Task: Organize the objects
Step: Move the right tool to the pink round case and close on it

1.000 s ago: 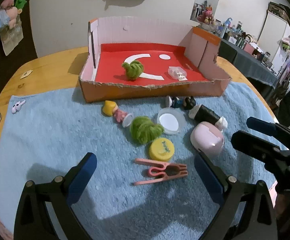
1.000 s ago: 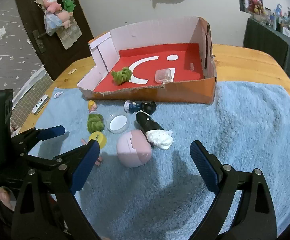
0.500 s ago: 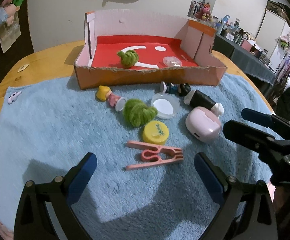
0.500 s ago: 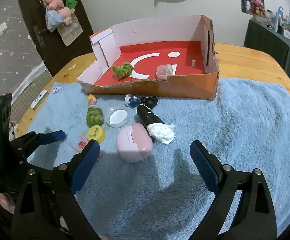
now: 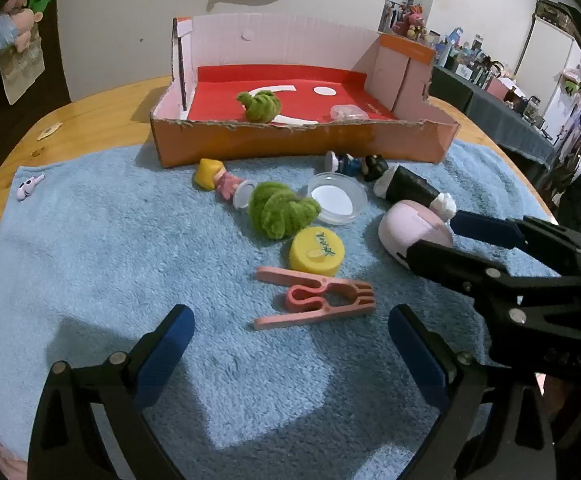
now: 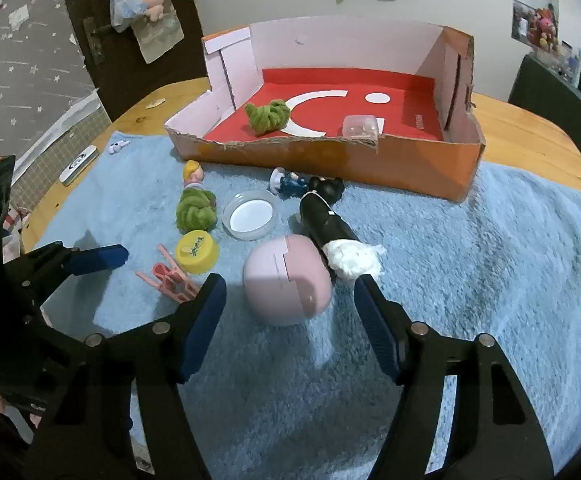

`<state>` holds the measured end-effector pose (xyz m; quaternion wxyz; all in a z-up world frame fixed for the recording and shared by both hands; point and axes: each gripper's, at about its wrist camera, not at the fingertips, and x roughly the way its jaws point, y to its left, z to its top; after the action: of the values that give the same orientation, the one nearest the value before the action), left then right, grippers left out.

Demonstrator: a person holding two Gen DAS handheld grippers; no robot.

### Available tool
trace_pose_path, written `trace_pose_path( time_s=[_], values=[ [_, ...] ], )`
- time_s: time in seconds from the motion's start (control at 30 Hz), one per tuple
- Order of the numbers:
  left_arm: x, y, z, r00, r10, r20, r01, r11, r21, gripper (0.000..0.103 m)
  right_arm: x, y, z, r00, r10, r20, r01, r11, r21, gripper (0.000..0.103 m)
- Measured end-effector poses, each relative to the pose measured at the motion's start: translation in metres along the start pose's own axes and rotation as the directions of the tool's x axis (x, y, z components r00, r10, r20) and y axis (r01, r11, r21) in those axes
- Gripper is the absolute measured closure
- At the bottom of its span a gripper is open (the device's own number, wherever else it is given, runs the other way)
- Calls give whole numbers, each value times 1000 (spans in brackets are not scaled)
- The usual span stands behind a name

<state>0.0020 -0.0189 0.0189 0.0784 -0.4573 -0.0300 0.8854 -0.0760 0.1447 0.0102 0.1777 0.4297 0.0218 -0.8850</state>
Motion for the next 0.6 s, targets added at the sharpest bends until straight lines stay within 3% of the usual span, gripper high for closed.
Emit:
trace_pose_path(
  time_s=[0.27,0.43,0.5,0.6],
  values=[
    [2,-3,0,999,32,15,-32,999,17,5,11,2,5,999,-31,-9,31,999,-42,38],
    [5,-7,-1,997,72,28,-73,997,37,7,18,3,0,999,-34,-11,33,997,-65,46],
    [4,-6,0,997,72,31,-73,997,33,10,17,3,0,1000,-23,-11,22,998,-64,57],
    [4,-4,1,996,76,37,-77,997,28,16,16,4,0,1000,-12,-12,11,998,-56,57]
  ],
)
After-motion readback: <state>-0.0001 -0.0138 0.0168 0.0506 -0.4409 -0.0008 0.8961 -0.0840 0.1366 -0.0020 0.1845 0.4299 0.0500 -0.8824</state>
